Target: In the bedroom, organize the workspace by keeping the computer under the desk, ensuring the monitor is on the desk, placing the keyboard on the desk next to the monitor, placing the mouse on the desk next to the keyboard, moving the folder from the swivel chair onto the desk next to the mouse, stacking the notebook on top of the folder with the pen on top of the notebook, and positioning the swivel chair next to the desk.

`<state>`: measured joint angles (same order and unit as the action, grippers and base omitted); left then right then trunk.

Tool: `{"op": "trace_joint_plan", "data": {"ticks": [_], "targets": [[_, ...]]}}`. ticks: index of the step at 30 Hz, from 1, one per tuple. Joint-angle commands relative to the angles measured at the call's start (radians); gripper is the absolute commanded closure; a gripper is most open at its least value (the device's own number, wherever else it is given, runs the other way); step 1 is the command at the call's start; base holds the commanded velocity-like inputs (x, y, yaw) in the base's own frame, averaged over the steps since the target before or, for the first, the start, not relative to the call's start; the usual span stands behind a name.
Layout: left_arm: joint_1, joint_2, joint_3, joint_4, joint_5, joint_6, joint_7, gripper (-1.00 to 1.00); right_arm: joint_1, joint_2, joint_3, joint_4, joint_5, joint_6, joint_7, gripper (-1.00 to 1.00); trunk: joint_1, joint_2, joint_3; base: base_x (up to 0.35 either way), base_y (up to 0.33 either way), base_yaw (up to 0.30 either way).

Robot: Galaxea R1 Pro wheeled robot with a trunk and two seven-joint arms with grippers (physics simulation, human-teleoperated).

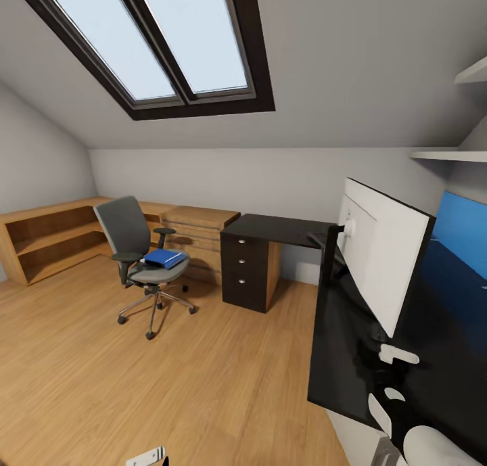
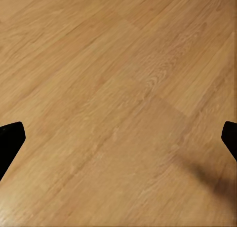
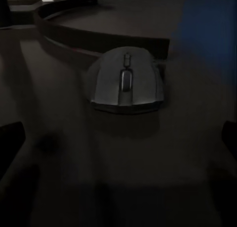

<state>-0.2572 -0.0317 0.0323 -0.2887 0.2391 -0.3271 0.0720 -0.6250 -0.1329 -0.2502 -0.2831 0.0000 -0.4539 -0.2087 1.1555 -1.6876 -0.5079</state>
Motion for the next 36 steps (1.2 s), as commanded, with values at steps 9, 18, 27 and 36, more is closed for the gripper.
{"op": "trace_joint_plan", "data": {"ticks": [9, 18, 27, 36], "targets": [[0.0, -0.001, 0.003, 0.0, -0.001, -0.003, 0.002, -1.0, -0.001, 0.0, 0.0, 0.001, 0.0, -0.003, -0.001, -1.0, 0.0, -0.001, -0.001, 0.0, -0.029, 0.0], [0.0, 0.0, 0.003, 0.0, -0.001, -0.003, 0.002, -1.0, -0.001, -0.001, 0.0, 0.001, 0.0, -0.003, -0.002, -1.0, 0.0, -0.001, -0.001, 0.0, -0.004, 0.0], [-0.001, 0.0, 0.003, 0.0, -0.001, -0.003, 0.002, -1.0, -0.001, -0.001, 0.0, 0.001, 0.0, -0.003, -0.002, -1.0, 0.0, -0.001, -0.001, 0.05, 0.0, 0.0], [-0.001, 0.0, 0.003, 0.0, -0.001, -0.003, 0.002, -1.0, -0.001, -0.001, 0.0, 0.001, 0.0, -0.003, -0.002, -1.0, 0.0, -0.001, -0.001, 0.033, 0.0, 0.0]]}}
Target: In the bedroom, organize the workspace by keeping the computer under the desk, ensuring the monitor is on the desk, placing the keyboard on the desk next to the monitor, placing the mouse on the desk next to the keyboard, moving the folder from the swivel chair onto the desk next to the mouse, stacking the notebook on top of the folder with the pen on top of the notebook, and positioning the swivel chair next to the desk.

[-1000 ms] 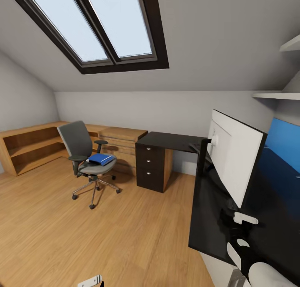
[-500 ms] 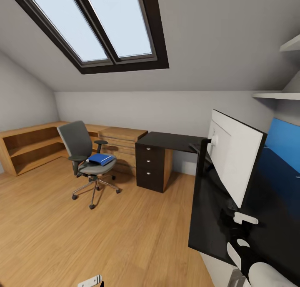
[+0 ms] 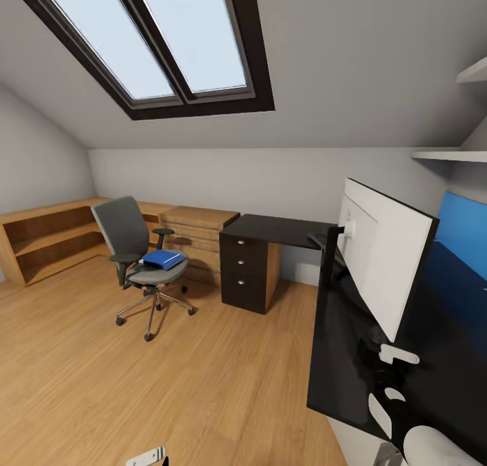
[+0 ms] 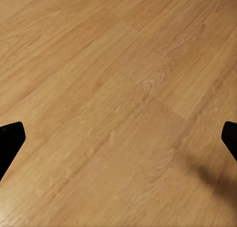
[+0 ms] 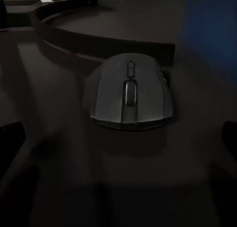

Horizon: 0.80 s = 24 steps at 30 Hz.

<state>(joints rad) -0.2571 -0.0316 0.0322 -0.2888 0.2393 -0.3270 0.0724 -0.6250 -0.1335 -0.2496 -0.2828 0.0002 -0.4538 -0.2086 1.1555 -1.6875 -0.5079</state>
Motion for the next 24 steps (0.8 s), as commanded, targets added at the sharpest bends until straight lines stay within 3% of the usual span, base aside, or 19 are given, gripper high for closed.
{"op": "trace_joint_plan", "data": {"ticks": [1, 24], "targets": [[-0.001, -0.001, 0.003, 0.0, -0.002, -0.003, 0.001, -1.0, -0.001, 0.0, 0.0, 0.001, 0.0, -0.003, -0.002, -1.0, 0.0, -0.001, -0.001, 0.008, 0.0, 0.0], [-0.001, -0.001, 0.003, 0.0, -0.002, -0.003, 0.002, -1.0, -0.001, 0.0, 0.0, 0.001, 0.001, -0.003, -0.002, -1.0, 0.0, -0.001, -0.001, 0.075, 0.0, 0.0]]}}
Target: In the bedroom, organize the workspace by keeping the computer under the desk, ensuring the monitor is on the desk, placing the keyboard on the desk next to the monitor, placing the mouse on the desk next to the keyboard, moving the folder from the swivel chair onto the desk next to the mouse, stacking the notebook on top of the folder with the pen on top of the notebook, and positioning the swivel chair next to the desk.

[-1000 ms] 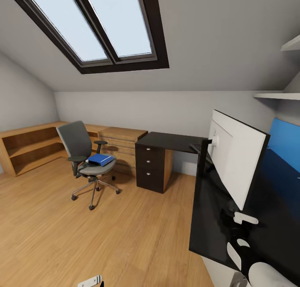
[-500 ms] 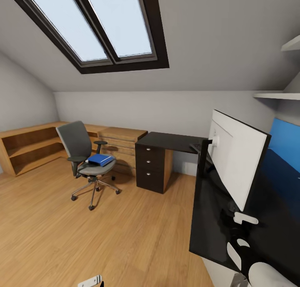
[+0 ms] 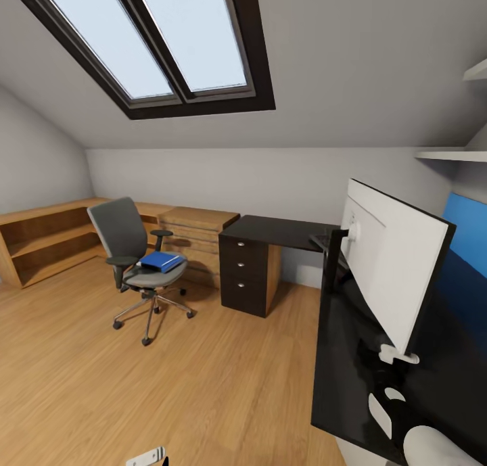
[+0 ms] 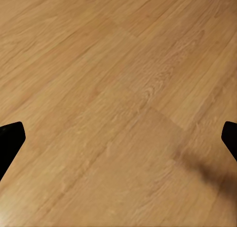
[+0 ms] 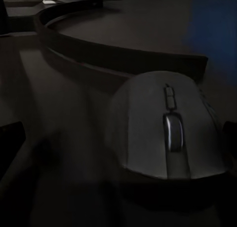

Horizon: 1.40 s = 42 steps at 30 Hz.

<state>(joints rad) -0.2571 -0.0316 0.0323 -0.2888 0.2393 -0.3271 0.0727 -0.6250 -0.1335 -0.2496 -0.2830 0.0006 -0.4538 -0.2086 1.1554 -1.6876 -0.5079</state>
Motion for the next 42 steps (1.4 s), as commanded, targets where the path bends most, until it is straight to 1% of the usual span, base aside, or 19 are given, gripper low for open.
{"op": "trace_joint_plan", "data": {"ticks": [1, 42], "targets": [[-0.001, -0.001, 0.003, 0.0, -0.002, -0.003, 0.002, -1.0, -0.001, 0.0, 0.0, 0.001, 0.0, -0.003, -0.002, -1.0, 0.0, -0.001, -0.001, 0.024, 0.0, 0.0], [-0.001, -0.001, 0.003, 0.0, -0.002, -0.003, 0.001, -1.0, -0.001, -0.002, 0.0, 0.002, 0.001, -0.003, -0.002, -1.0, 0.0, -0.001, -0.001, 0.002, 0.0, 0.0]]}}
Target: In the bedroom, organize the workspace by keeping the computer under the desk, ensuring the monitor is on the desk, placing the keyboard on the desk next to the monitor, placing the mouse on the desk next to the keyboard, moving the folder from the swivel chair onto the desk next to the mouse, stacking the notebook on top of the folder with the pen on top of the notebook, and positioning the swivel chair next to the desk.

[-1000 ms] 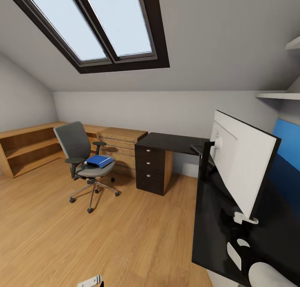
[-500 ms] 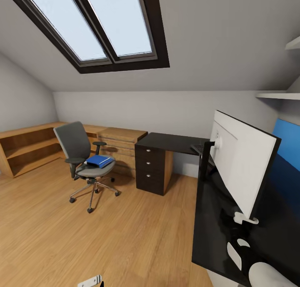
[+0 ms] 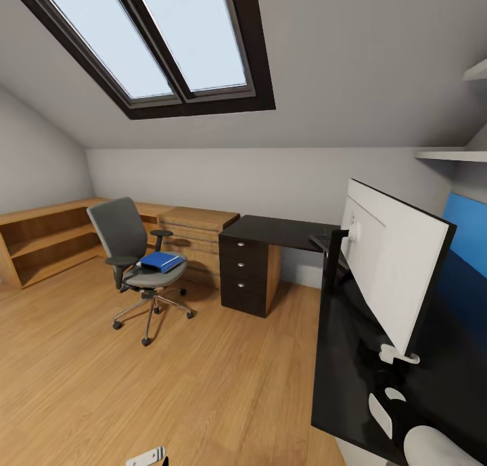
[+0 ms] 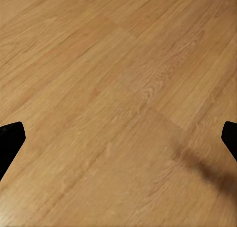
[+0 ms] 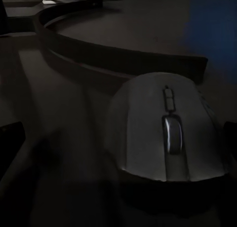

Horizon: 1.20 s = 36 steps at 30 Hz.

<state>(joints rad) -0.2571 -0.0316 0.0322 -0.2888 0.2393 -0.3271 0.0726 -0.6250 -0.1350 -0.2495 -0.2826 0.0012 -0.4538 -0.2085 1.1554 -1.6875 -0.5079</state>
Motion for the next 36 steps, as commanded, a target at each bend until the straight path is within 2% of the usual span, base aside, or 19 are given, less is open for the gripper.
{"op": "trace_joint_plan", "data": {"ticks": [1, 36], "targets": [[-0.001, -0.001, 0.003, 0.0, -0.002, -0.003, 0.002, -1.0, -0.001, 0.0, -0.001, 0.001, 0.0, -0.003, -0.002, -1.0, 0.0, -0.001, -0.001, 0.0, 0.0, 0.0], [-0.001, -0.001, 0.004, 0.0, -0.002, -0.003, 0.004, -1.0, -0.001, 0.0, 0.0, 0.001, 0.0, -0.003, -0.002, -1.0, 0.0, -0.001, -0.001, 0.0, -0.009, 0.0]]}}
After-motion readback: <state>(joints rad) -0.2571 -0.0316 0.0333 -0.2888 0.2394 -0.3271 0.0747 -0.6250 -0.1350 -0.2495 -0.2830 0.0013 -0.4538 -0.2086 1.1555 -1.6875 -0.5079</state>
